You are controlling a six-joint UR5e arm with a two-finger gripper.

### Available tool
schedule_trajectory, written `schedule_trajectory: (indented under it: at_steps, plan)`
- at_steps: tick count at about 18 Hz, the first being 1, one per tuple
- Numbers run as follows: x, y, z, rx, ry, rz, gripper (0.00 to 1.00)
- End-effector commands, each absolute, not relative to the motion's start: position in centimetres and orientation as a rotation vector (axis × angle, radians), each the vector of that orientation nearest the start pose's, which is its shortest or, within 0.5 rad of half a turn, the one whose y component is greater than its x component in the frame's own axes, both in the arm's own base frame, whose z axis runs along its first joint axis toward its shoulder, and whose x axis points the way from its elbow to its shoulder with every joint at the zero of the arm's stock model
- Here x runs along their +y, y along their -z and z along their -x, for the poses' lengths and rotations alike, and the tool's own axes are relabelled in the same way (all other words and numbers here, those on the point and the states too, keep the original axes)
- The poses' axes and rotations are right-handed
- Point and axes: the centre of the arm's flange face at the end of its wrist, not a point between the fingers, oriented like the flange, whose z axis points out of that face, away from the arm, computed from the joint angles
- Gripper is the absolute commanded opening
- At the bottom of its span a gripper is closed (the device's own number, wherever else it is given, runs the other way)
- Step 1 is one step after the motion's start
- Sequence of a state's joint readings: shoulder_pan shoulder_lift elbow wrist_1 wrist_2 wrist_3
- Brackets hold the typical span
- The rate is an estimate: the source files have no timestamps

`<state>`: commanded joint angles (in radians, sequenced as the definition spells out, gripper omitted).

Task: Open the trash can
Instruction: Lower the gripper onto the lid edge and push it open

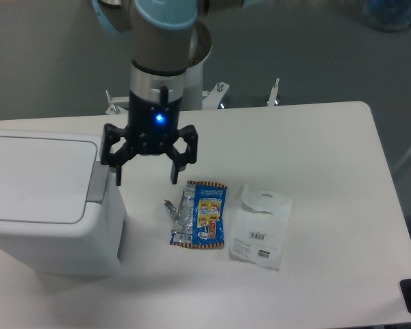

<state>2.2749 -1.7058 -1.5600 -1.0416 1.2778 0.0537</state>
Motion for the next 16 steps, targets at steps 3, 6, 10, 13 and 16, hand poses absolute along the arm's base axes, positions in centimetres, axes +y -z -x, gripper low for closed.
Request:
schedule_trajectory:
  at_steps: [3, 6, 10, 13, 16]
  plan:
    - [54.44, -48.37, 24.29, -0.763, 0.169, 2.551, 1.00]
    - [54.47, -48.36, 24.21, -0.764, 0.168, 2.551, 1.00]
    - [54.41, -48.20, 24.28, -0.765, 0.169, 2.554, 1.00]
    - [54.43, -48.06, 24.18, -0.764, 0.170, 2.555, 1.00]
    - [54.36, -47.83, 24.23, -0.768, 0.172, 2.558, 1.00]
